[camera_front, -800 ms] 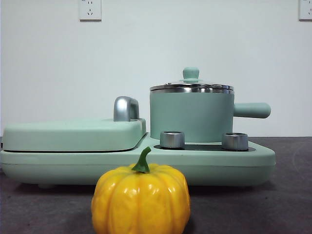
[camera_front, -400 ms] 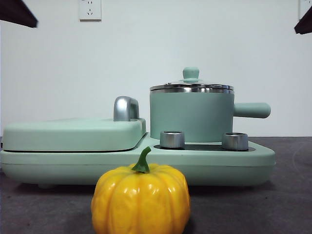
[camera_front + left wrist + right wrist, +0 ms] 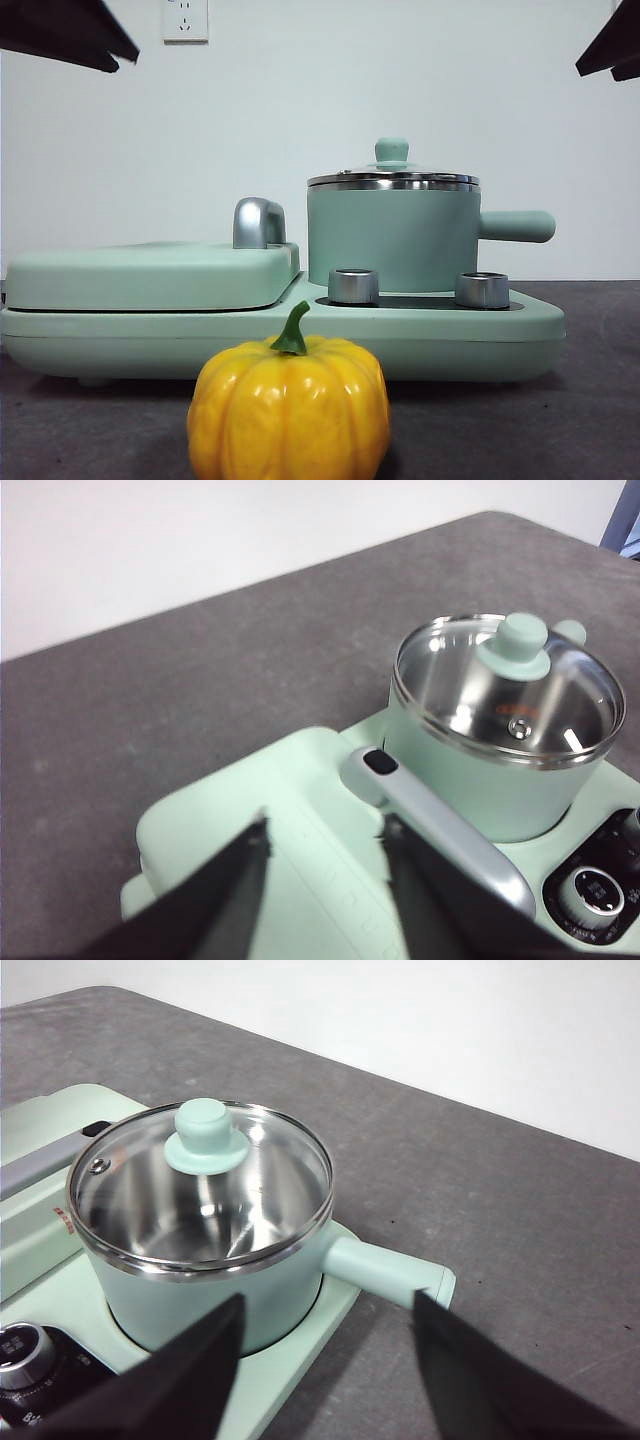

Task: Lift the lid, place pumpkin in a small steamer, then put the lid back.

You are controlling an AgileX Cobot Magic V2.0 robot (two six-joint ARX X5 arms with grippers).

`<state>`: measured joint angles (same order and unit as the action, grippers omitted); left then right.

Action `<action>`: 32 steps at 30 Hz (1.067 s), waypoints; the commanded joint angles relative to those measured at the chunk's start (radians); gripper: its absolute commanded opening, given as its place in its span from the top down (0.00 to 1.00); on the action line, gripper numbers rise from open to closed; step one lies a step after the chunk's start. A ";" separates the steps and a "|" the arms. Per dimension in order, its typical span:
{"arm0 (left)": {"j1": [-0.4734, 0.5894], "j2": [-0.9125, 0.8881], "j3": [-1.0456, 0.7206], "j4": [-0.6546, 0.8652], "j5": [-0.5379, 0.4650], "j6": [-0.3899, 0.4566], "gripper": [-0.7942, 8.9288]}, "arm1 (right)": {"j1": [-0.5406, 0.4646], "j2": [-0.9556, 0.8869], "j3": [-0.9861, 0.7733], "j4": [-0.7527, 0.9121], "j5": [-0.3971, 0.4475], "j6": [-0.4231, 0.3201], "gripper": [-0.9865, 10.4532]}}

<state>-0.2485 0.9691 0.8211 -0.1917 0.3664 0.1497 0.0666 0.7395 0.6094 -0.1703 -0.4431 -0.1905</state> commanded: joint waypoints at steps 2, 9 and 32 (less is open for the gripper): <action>-0.018 0.006 0.027 0.010 0.005 0.018 0.66 | 0.003 0.002 0.014 0.006 -0.002 -0.006 0.64; -0.081 0.029 0.027 0.107 0.005 0.018 0.66 | 0.003 0.003 0.014 0.006 -0.002 0.002 0.64; -0.321 0.564 0.267 0.372 0.004 0.015 0.66 | 0.003 0.003 0.014 0.011 -0.002 0.034 0.64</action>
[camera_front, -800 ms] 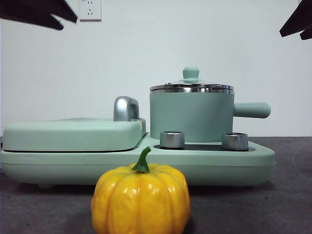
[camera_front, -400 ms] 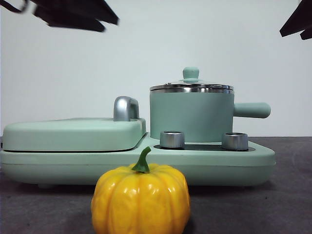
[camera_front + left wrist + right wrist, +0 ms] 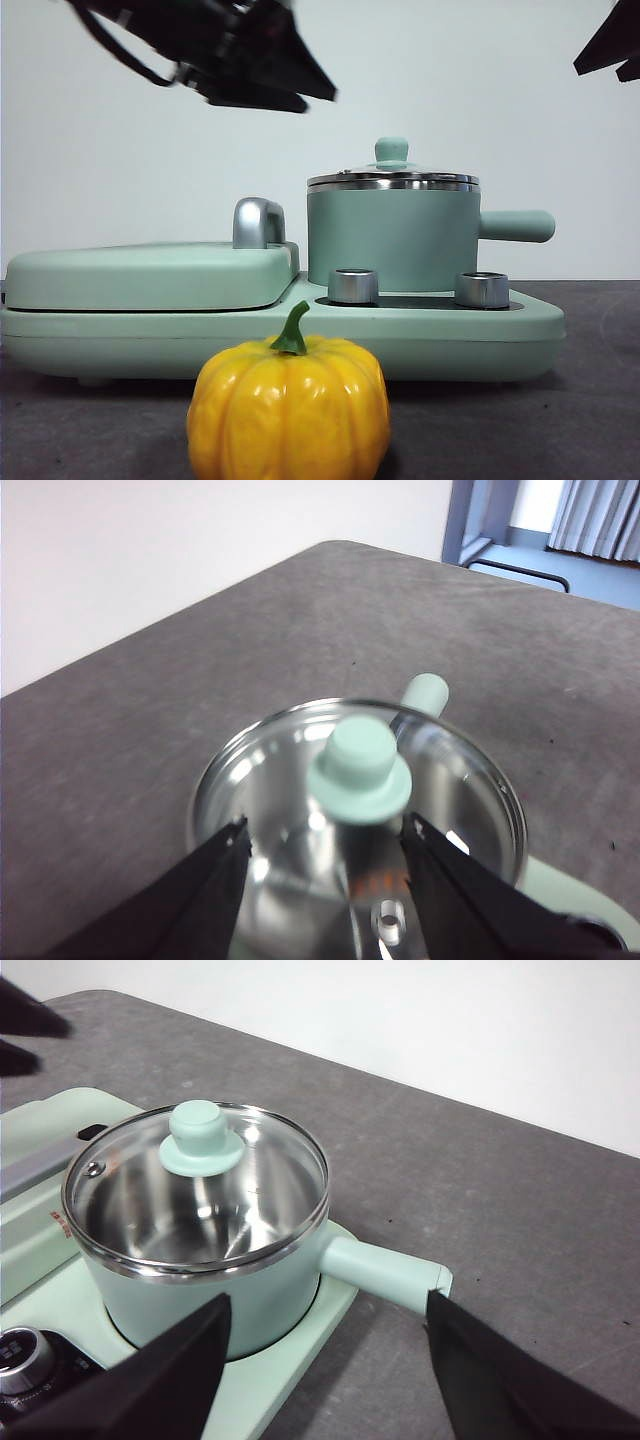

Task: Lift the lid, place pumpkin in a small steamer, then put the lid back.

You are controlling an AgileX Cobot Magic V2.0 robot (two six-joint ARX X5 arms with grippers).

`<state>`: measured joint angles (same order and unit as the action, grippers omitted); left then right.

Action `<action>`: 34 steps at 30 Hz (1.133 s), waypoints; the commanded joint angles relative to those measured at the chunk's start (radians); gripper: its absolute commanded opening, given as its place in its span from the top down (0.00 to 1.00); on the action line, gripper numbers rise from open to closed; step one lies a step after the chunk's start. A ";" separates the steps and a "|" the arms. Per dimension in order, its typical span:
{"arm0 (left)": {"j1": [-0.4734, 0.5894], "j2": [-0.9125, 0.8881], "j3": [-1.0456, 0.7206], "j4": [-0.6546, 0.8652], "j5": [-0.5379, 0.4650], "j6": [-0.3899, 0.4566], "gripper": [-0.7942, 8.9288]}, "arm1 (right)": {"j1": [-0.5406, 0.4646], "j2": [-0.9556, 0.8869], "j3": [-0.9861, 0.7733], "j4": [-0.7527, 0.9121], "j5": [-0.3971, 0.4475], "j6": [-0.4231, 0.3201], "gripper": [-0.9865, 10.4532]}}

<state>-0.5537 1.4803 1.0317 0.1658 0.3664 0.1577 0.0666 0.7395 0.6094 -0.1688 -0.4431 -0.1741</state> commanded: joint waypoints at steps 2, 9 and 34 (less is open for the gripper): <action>-0.028 0.100 0.097 0.014 0.004 0.007 0.66 | 0.003 0.003 0.014 0.010 -0.002 0.018 0.64; -0.066 0.227 0.212 0.015 0.004 0.007 0.66 | 0.003 0.003 0.014 0.009 -0.002 0.018 0.64; -0.090 0.321 0.248 0.043 0.004 0.010 0.91 | 0.003 0.004 0.014 0.006 -0.002 0.018 0.64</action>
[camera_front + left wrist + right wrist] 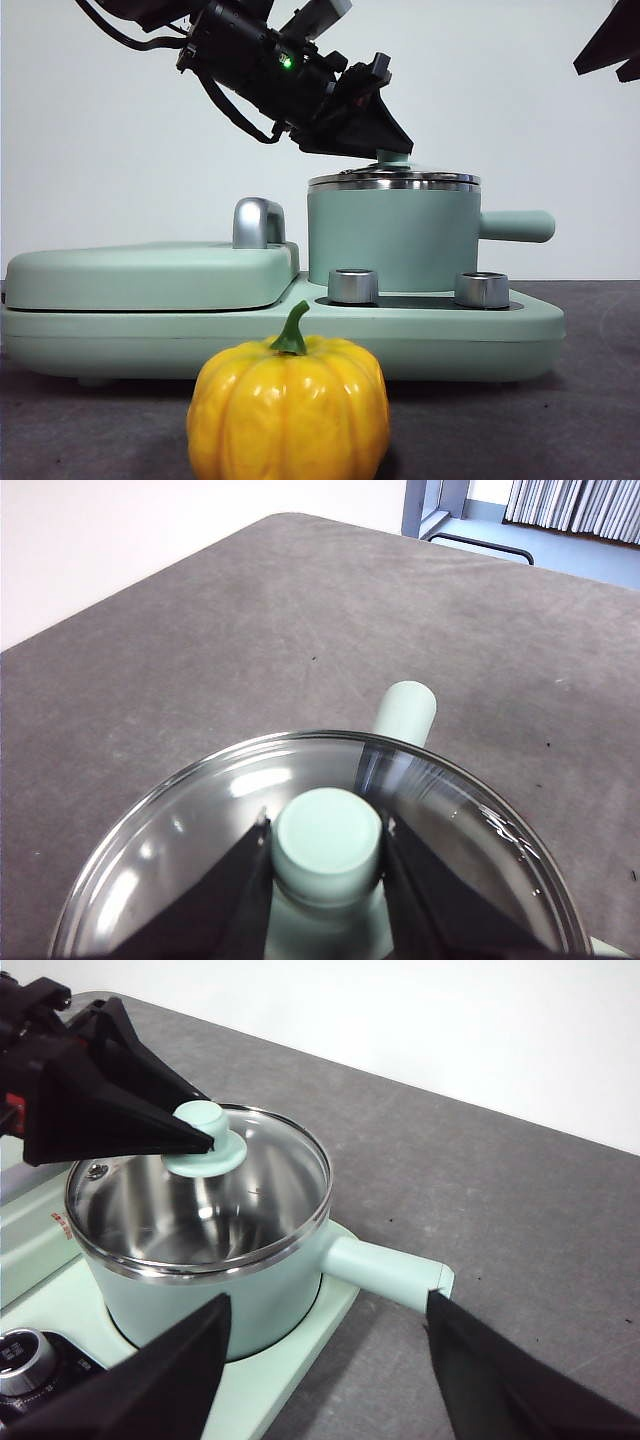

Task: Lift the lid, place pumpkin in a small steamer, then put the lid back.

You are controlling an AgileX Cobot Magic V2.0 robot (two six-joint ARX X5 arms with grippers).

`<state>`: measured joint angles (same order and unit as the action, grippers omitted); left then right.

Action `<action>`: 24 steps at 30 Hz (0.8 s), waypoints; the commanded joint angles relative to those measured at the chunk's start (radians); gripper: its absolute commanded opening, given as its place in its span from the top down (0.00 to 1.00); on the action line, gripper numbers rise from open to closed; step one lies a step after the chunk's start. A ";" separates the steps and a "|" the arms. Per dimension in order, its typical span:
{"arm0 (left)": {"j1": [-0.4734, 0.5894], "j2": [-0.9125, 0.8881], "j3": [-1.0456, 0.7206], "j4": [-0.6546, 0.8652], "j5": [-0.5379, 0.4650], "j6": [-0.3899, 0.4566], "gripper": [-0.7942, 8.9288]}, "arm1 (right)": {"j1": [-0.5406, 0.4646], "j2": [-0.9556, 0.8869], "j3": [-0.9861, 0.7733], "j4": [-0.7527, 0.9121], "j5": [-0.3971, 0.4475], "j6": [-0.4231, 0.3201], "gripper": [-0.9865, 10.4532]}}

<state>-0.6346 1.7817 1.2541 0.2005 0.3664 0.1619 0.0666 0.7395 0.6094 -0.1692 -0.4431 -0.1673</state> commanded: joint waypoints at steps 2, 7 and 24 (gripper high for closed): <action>-0.009 0.020 0.026 0.007 0.000 0.006 0.91 | 0.003 0.004 0.014 0.007 -0.002 0.011 0.64; -0.009 0.019 0.026 0.007 -0.002 0.007 0.91 | 0.003 0.004 0.014 0.007 -0.002 0.010 0.64; -0.007 -0.121 0.029 -0.006 -0.011 0.005 0.91 | 0.003 0.004 0.014 0.006 -0.002 0.011 0.64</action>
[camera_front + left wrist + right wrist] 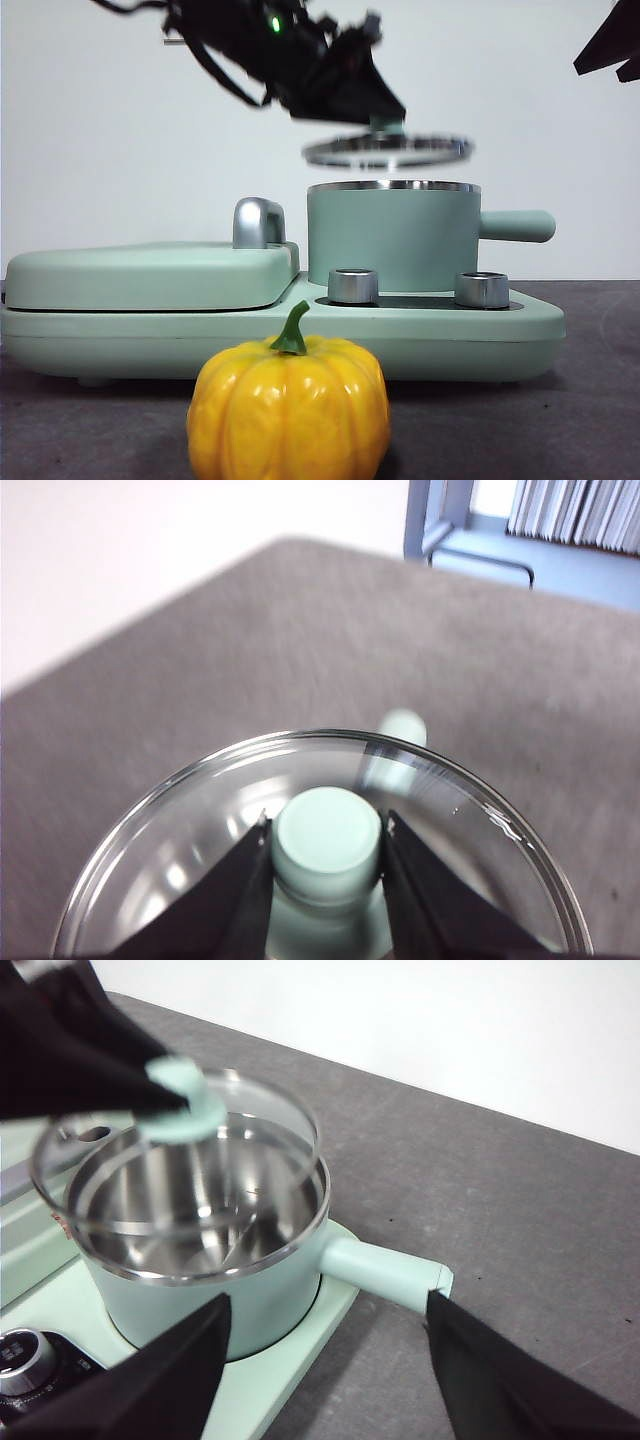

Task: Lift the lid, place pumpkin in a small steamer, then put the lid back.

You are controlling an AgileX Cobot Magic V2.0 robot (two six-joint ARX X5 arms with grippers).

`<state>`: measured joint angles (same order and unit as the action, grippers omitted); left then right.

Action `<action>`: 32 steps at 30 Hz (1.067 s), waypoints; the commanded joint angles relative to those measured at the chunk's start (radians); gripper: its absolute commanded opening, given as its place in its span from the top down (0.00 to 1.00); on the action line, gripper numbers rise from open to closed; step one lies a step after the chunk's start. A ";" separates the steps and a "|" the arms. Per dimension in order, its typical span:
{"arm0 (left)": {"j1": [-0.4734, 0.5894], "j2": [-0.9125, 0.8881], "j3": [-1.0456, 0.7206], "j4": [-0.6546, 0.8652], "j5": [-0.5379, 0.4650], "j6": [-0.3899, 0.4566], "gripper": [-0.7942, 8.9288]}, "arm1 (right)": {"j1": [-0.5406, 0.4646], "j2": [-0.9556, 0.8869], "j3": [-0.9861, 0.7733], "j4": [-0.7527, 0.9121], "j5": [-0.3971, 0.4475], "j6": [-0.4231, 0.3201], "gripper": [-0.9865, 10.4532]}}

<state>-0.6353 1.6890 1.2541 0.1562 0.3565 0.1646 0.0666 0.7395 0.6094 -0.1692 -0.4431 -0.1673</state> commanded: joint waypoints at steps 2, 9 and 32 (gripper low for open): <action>-0.005 -0.050 0.029 0.035 -0.001 0.000 0.91 | 0.003 0.004 0.014 0.006 -0.002 0.011 0.64; 0.013 -0.151 0.029 -0.093 -0.052 -0.001 0.91 | 0.003 0.003 0.014 0.006 -0.003 0.011 0.64; 0.214 -0.316 0.001 -0.432 -0.177 -0.076 0.91 | 0.317 0.007 0.014 -0.055 -0.001 -0.004 0.64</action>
<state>-0.4183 1.3834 1.2404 -0.3042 0.1791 0.0895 0.3725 0.7399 0.6094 -0.2287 -0.4427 -0.1684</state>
